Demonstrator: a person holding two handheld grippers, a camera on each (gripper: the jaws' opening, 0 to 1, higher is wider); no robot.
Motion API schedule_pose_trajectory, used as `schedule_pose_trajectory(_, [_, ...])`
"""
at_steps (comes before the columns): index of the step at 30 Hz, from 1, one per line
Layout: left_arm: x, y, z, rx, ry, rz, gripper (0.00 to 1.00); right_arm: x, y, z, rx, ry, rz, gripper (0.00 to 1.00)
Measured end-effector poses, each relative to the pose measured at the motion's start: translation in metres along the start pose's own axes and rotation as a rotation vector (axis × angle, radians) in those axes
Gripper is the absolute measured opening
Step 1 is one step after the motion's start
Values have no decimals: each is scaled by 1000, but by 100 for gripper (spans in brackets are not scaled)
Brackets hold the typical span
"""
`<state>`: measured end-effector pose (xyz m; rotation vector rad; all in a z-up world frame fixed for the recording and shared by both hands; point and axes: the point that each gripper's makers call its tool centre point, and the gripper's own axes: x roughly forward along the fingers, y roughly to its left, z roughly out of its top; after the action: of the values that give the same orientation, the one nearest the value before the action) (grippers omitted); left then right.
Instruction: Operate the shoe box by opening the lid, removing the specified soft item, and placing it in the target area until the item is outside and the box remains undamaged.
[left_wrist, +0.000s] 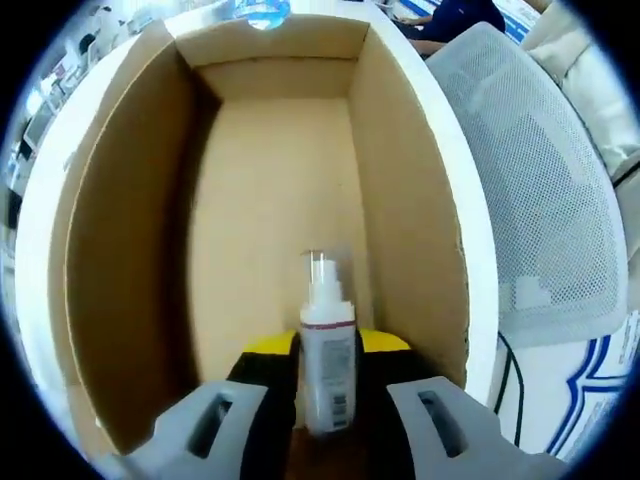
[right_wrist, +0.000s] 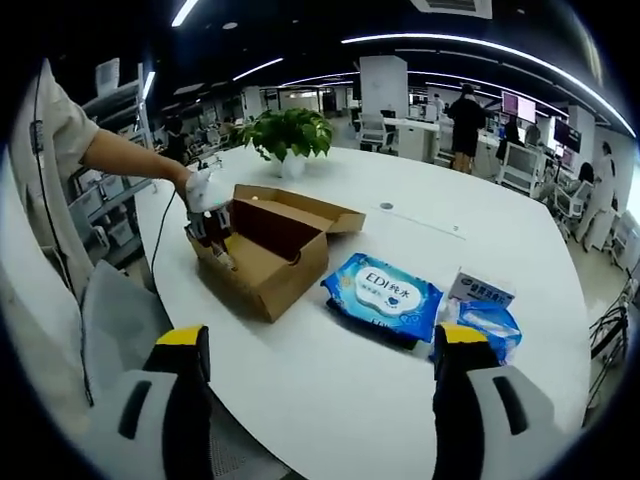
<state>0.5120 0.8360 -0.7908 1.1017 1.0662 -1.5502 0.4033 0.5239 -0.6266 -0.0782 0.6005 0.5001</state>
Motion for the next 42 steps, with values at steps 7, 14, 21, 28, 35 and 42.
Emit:
schedule_pose_trajectory(7, [-2, 11, 1, -2, -12, 57, 18, 1, 3, 3, -19, -19, 8, 84])
schedule_pose_trajectory(14, [-13, 15, 2, -34, -37, 107, 17, 0, 11, 8, -37, -46, 28, 80])
schedule_pose_trajectory(21, [-34, 15, 17, -62, -110, 149, 17, 0, 18, 12, -59, -71, 47, 77])
schedule_pose_trajectory(28, [-52, 6, 44, -27, -187, 185, 17, 0, 29, 21, -87, -104, 74, 72])
schedule_pose_trajectory(35, [-73, -8, 79, 27, -263, 215, 17, 3, 46, 24, -123, -124, 113, 64])
schedule_pose_trajectory(42, [-87, -30, 114, 79, -325, 200, 17, 5, 61, 26, -148, -141, 153, 57])
